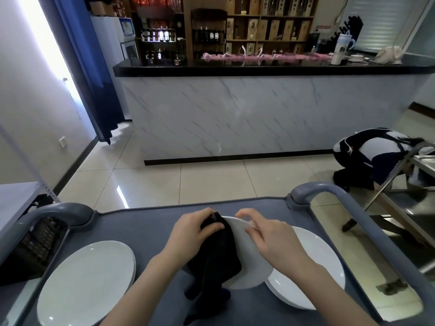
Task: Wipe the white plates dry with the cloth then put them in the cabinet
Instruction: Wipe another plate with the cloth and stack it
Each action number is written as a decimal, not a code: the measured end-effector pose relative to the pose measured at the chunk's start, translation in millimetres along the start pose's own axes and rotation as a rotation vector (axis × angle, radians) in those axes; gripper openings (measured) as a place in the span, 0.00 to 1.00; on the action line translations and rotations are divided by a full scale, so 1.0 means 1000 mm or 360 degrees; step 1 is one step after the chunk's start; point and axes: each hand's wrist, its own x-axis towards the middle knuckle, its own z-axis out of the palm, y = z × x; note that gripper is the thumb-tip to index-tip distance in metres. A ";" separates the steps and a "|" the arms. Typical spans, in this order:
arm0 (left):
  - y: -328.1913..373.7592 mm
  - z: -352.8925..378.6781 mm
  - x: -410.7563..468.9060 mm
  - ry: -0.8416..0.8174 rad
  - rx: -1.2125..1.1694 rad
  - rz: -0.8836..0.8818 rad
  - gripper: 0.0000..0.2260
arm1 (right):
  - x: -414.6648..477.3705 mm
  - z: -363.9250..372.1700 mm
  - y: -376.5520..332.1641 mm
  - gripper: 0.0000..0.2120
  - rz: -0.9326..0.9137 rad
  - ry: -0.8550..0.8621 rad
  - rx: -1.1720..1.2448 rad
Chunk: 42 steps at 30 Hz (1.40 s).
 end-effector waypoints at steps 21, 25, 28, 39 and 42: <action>-0.002 0.007 -0.017 0.0290 -0.0332 -0.0242 0.07 | 0.001 0.011 0.011 0.07 0.0154 0.0271 0.0797; 0.009 0.002 -0.006 0.0124 -0.0241 -0.0053 0.11 | 0.009 0.007 0.006 0.08 0.0043 0.0089 0.0718; 0.013 0.004 0.000 0.0155 -0.0270 0.0015 0.07 | 0.009 0.007 0.003 0.08 0.0028 0.0147 0.0805; -0.002 0.014 -0.020 0.0801 -0.0391 -0.0493 0.12 | -0.010 0.023 -0.012 0.09 0.0524 0.0694 0.1406; -0.003 0.019 -0.030 0.0834 -0.0482 -0.0576 0.13 | -0.015 0.031 -0.010 0.09 0.0668 0.0751 0.1506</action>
